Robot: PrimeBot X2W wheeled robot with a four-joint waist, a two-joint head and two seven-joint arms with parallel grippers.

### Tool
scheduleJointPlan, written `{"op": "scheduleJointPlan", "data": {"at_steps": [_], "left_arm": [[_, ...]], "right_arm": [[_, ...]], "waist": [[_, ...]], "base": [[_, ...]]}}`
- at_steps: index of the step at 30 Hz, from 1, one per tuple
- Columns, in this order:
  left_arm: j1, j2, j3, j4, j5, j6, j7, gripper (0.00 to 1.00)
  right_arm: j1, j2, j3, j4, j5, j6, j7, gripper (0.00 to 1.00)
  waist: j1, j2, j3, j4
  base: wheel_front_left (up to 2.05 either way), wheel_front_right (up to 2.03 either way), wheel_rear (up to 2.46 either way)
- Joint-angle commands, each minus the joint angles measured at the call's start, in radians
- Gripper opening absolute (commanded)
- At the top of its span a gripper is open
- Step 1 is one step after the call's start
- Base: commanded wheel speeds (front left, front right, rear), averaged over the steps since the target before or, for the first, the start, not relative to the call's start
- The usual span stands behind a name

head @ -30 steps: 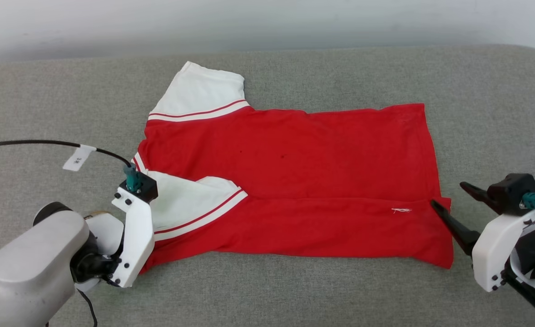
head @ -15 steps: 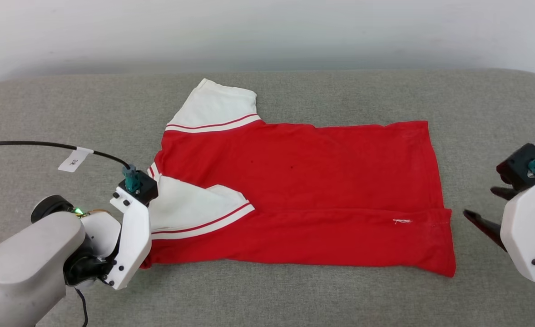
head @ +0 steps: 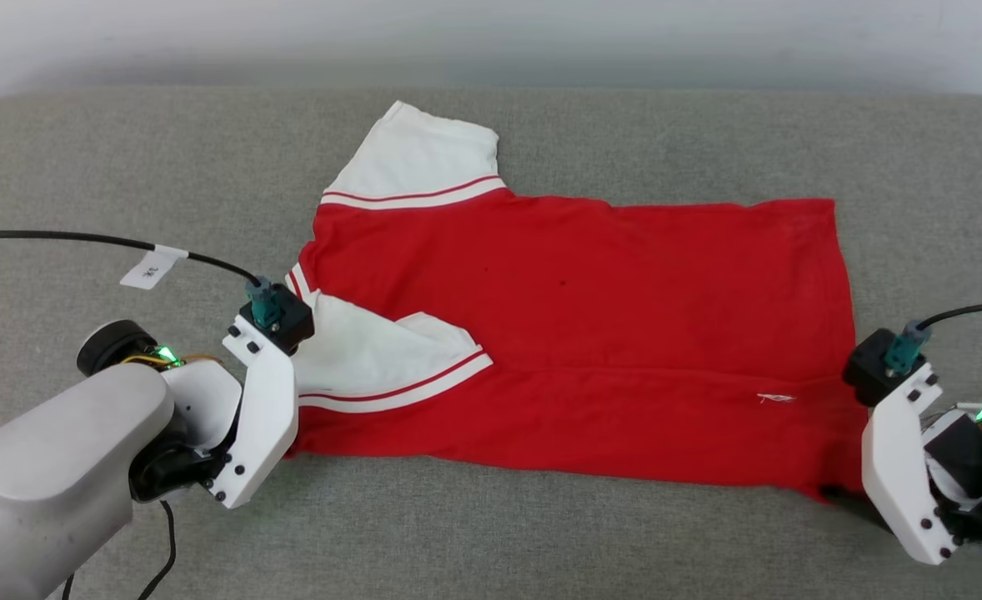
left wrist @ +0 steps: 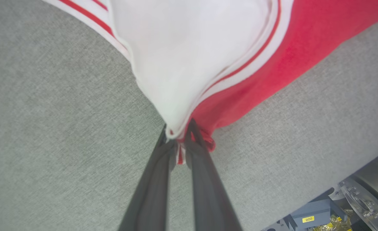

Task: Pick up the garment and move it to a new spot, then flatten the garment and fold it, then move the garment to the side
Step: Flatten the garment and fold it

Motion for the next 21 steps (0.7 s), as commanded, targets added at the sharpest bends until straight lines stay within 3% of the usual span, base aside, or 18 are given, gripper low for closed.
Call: {"op": "scheduleJointPlan", "data": {"at_steps": [1,9,11,12,21], "left_arm": [[-0.018,-0.005,-0.004,-0.002,0.003,0.0,-0.007,0.0],[-0.03,-0.003,-0.015,0.012,-0.002,0.0,-0.038,0.0],[-0.02,-0.003,-0.018,0.02,-0.008,0.001,-0.046,0.0],[-0.014,-0.003,-0.02,0.024,-0.01,0.001,-0.049,0.0],[0.049,0.045,-0.031,0.023,-0.055,0.001,-0.082,0.0]], "right_arm": [[-0.01,0.015,0.014,0.02,0.001,-0.001,-0.014,1.0],[-0.019,0.076,0.123,0.13,0.015,-0.001,-0.078,1.0],[-0.038,0.071,0.133,0.131,0.021,-0.001,-0.114,0.09],[-0.048,0.058,0.146,0.125,0.016,-0.001,-0.125,0.0],[-0.084,-0.054,0.162,0.048,0.073,-0.001,-0.213,0.0]], "waist": [[-0.0001,0.0,0.021,0.01],[-0.0001,0.0,0.055,0.008],[-0.0001,0.0,0.05,0.003],[-0.0001,0.0,0.045,0.002],[-0.0001,0.0,-0.041,-0.026]], "base": [[0.0,0.0,0.0],[0.0,0.0,0.0],[0.0,0.0,0.0],[0.0,0.0,0.0],[0.0,0.0,0.0]]}}
